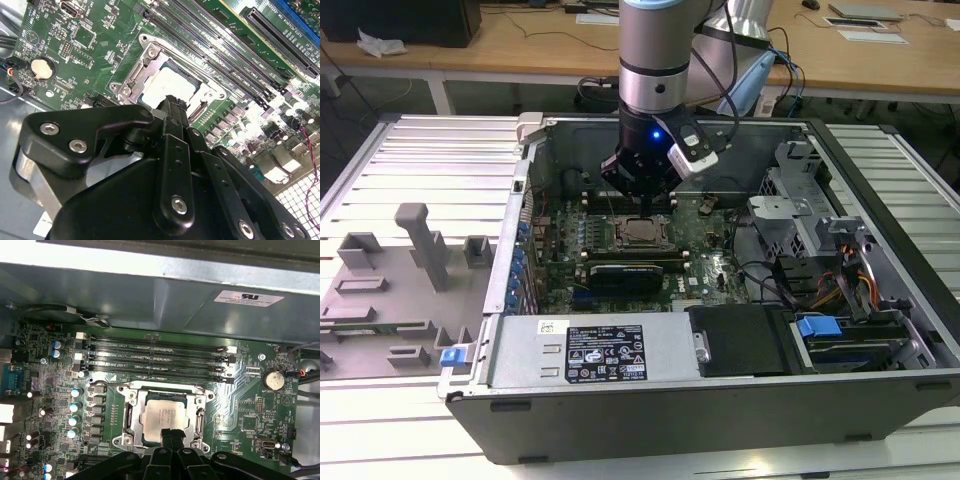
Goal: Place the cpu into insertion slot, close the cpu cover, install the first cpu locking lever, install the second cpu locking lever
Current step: 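Close the cpu cover, then install the first cpu locking lever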
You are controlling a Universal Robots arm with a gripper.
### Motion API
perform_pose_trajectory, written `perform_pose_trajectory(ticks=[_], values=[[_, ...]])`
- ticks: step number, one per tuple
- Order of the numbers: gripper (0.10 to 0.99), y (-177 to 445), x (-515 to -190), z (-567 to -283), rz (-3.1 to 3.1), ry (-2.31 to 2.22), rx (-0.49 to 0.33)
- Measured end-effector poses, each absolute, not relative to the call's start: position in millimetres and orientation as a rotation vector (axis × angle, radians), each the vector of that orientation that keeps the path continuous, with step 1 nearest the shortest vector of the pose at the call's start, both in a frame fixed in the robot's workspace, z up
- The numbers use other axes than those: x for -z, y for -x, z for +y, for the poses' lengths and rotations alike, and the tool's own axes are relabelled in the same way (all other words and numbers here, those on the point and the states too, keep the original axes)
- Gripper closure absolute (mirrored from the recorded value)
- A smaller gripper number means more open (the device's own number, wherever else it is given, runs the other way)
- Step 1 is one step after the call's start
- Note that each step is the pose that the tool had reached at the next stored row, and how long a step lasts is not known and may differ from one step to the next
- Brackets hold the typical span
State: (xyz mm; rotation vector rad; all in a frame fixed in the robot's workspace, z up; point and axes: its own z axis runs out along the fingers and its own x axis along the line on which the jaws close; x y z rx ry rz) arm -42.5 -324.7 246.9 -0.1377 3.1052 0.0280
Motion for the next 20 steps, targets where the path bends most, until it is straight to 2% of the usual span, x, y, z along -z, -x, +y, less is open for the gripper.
perform_pose_trajectory(ticks=[20], values=[[0.980, 42.5, -253.7, -324.7, 3.105, 0.137, -0.028]])
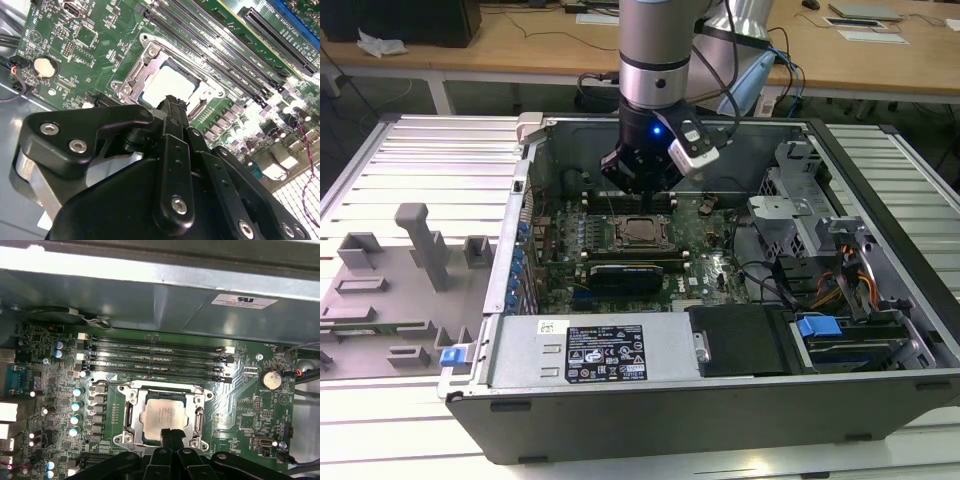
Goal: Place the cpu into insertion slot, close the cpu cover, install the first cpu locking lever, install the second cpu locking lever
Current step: 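Install the first cpu locking lever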
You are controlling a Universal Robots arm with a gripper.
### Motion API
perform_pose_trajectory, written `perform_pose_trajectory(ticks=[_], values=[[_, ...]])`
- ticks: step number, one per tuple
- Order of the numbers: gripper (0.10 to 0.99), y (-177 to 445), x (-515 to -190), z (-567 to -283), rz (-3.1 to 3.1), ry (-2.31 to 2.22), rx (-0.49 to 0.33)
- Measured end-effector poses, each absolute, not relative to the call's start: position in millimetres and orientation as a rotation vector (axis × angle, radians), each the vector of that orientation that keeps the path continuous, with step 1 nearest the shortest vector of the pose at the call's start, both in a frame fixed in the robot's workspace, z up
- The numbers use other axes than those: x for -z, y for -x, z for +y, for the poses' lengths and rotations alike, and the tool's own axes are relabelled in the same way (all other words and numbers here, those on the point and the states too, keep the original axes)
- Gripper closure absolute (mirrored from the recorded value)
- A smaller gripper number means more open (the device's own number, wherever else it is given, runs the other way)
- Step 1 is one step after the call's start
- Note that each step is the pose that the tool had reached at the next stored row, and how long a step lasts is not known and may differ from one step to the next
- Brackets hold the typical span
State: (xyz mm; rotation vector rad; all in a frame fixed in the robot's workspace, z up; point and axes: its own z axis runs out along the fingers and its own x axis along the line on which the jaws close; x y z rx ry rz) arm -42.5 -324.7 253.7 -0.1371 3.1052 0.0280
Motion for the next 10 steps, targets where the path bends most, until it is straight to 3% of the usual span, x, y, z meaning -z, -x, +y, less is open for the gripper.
perform_pose_trajectory(ticks=[10], values=[[0.980, 50.9, -255.5, -324.7, 3.105, 0.137, -0.028]])
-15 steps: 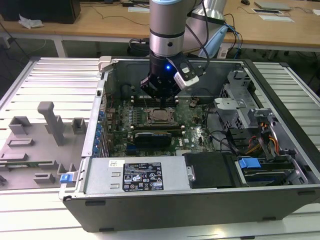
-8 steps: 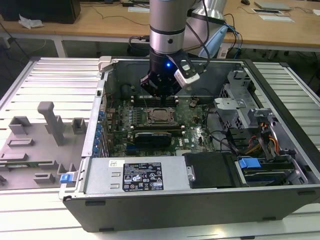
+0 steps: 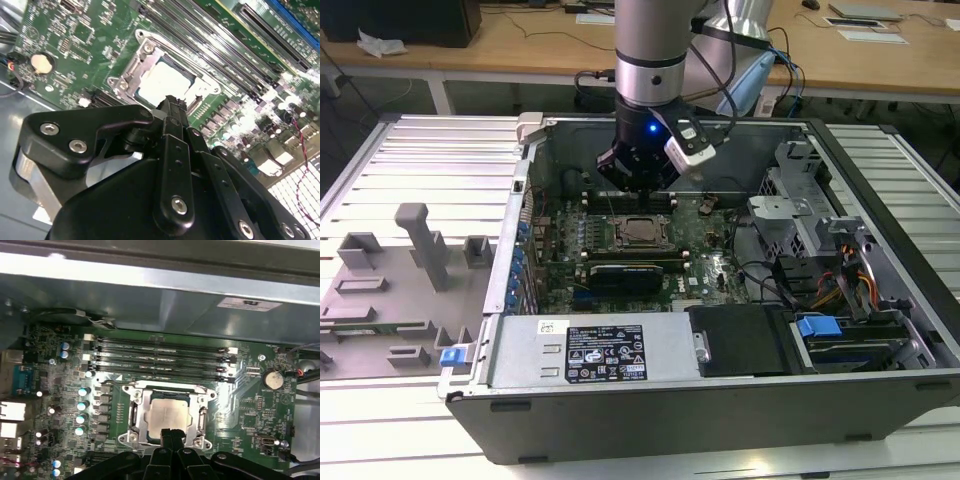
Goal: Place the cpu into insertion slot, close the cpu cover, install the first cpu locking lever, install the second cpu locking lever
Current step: 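Install the first cpu locking lever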
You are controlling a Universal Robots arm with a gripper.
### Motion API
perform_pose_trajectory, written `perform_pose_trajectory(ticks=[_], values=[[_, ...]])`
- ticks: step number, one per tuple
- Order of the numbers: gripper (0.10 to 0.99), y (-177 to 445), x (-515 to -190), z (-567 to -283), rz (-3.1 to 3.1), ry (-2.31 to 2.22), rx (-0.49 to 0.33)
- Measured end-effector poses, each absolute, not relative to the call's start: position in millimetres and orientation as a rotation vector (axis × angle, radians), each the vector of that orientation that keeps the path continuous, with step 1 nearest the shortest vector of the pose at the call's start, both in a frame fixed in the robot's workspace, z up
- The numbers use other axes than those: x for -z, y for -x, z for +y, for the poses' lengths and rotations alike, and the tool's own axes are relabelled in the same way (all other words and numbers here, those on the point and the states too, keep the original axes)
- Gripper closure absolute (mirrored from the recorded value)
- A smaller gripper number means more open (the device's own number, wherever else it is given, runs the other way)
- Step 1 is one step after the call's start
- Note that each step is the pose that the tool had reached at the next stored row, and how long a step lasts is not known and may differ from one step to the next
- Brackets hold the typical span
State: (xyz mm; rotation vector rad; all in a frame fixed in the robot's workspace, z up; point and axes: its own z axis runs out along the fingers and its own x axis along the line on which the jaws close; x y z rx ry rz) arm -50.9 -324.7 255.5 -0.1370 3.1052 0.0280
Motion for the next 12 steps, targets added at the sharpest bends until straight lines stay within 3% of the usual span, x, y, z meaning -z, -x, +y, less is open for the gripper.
perform_pose_trajectory(ticks=[12], values=[[0.980, 82.1, -255.4, -324.7, 3.105, 0.137, -0.028]])
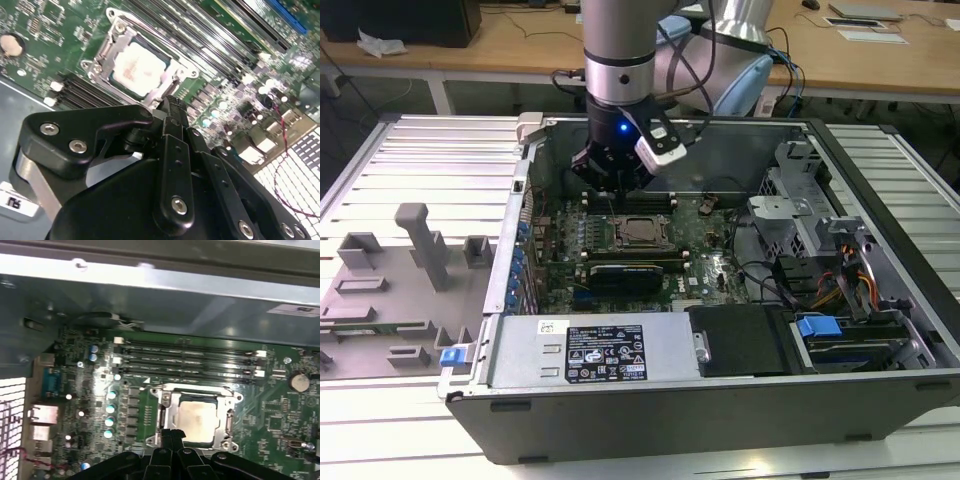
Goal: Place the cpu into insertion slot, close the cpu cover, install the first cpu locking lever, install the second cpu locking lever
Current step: 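Install the first cpu locking lever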
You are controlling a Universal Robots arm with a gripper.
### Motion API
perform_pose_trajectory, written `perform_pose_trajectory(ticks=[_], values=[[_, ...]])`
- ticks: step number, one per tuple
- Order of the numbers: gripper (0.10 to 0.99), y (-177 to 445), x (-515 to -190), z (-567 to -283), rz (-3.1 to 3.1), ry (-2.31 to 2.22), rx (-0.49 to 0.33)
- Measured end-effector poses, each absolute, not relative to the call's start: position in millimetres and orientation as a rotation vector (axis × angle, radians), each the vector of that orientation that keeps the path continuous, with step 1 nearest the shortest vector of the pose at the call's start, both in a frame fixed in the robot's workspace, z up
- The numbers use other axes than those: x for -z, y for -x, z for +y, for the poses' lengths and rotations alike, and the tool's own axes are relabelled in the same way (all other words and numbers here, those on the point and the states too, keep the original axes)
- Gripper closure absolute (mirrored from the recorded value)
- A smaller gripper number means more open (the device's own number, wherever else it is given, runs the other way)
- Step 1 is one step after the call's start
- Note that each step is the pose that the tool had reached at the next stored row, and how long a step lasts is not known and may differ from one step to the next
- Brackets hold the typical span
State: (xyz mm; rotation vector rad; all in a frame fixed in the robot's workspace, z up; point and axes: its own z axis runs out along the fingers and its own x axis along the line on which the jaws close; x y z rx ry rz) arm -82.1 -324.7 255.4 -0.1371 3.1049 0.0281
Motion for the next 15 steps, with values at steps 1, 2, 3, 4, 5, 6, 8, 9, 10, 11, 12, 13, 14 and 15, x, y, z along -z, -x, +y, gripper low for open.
perform_pose_trajectory(ticks=[1, 2, 3, 4, 5, 6, 8, 9, 10, 11, 12, 13, 14, 15], values=[[0.980, 84.3, -255.4, -324.6, 3.105, 0.137, -0.028], [0.980, 86.7, -255.4, -324.6, 3.105, 0.137, -0.028], [0.980, 90.7, -255.4, -324.7, 3.105, 0.137, -0.028], [0.980, 94.8, -255.5, -324.7, 3.105, 0.137, -0.031], [0.980, 98.5, -255.4, -324.6, 3.104, 0.137, -0.040], [0.980, 100.8, -255.4, -324.7, 3.103, 0.136, -0.063], [0.980, 103.4, -255.4, -324.7, 3.101, 0.136, -0.095], [0.980, 105.4, -255.4, -324.6, 3.100, 0.136, -0.113], [0.980, 106.9, -255.5, -324.7, 3.100, 0.135, -0.127], [0.980, 108.5, -255.5, -324.7, 3.098, 0.135, -0.144], [0.980, 109.7, -255.4, -324.7, 3.097, 0.135, -0.160], [0.980, 111.4, -255.4, -324.7, 3.095, 0.134, -0.185], [0.980, 112.9, -255.4, -324.7, 3.092, 0.134, -0.217], [0.980, 113.7, -255.4, -324.6, 3.090, 0.133, -0.240]])
